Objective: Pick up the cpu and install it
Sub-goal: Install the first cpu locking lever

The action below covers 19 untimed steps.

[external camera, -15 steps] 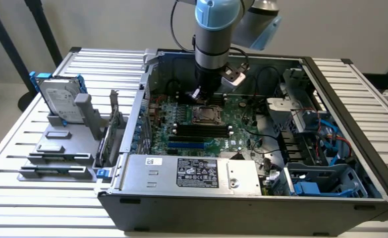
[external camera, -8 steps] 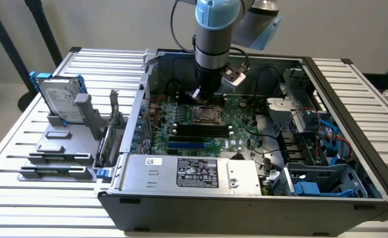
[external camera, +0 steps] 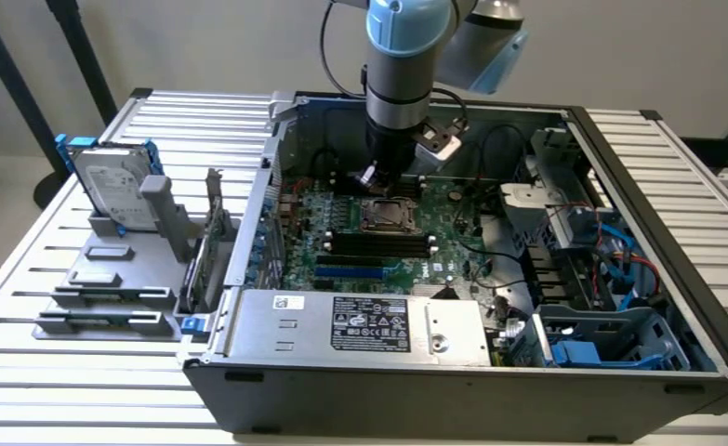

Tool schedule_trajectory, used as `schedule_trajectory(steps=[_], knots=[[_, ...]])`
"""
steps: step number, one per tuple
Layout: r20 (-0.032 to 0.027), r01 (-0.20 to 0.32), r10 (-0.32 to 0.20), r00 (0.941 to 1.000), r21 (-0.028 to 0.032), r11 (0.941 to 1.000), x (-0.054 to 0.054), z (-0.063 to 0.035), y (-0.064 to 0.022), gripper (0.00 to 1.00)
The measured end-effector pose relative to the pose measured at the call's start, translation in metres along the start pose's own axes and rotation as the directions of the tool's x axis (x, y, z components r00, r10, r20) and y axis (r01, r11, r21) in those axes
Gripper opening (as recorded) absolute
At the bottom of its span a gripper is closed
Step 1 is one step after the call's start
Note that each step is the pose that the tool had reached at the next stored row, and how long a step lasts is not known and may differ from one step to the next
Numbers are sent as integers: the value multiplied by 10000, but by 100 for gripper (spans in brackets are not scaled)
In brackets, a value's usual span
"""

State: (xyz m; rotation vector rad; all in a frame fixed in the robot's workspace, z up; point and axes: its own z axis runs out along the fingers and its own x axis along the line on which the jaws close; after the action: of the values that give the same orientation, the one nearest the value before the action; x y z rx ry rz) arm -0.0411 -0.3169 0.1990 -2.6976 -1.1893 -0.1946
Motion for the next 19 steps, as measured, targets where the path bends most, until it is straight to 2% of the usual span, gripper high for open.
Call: schedule_trajectory(steps=[11,19], knots=[[4,-1,1,10000,-4,10000,11,4,-10,11],[51,3,-2,10000,-46,10000,10,12,-8,11]])
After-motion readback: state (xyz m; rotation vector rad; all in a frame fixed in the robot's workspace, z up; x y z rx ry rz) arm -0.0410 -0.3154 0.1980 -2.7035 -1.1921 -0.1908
